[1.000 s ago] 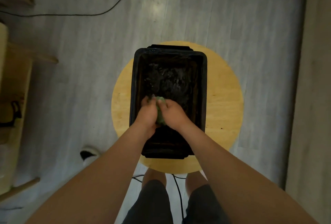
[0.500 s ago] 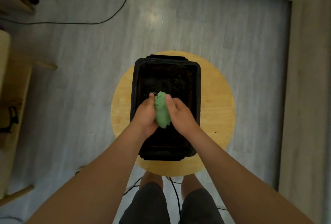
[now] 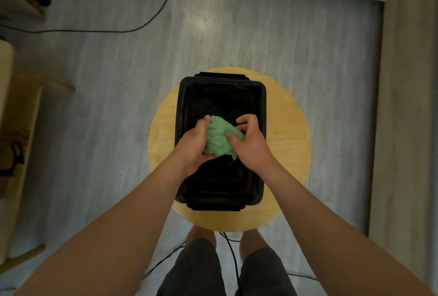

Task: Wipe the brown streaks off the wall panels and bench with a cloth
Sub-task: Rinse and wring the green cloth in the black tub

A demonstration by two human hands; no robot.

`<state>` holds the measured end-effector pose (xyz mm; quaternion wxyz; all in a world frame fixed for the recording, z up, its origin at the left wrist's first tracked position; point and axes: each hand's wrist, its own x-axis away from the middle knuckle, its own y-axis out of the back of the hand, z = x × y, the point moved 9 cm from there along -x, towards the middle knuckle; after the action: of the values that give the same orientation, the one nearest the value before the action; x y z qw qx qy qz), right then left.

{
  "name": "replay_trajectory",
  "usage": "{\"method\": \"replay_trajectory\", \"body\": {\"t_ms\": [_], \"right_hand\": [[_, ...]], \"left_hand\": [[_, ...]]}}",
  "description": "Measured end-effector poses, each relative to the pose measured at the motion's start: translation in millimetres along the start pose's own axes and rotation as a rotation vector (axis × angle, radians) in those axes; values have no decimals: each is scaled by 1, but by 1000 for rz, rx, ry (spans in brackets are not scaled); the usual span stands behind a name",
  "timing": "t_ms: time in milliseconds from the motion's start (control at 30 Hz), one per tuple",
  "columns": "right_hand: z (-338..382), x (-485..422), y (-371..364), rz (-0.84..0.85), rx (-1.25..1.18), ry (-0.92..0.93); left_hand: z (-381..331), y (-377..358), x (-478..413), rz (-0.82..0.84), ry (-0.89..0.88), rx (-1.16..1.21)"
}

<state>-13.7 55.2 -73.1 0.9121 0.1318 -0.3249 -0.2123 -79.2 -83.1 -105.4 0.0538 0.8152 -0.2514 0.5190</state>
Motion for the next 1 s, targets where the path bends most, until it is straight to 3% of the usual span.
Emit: {"method": "replay_trajectory", "body": {"t_ms": [133, 267, 400, 533, 667, 767, 833, 933, 1000], "right_hand": [[-3, 5, -14, 167, 93, 39], [1, 14, -27, 285, 71, 2], [2, 1, -21, 256, 225, -40], [17, -2, -17, 282, 438, 202], [48, 8, -17, 232, 776, 641], [55, 10, -12, 68, 975, 773], [50, 6, -15, 106, 966, 742], [37, -4, -18, 192, 953, 585], [28, -11, -20, 247, 939, 466]], "left_hand": [[-16, 10, -2, -77, -131, -309], [-17, 3, 3, 61, -76, 5], [-24, 4, 9, 95, -83, -34], [-35, 6, 11, 73, -103, -163], [-26, -12, 10, 326, 46, -176], [-18, -30, 17, 519, 120, -360], [-14, -38, 15, 542, 119, -491], [-13, -37, 1, 421, 26, -745], [-21, -36, -8, 320, -132, -1131]]}}
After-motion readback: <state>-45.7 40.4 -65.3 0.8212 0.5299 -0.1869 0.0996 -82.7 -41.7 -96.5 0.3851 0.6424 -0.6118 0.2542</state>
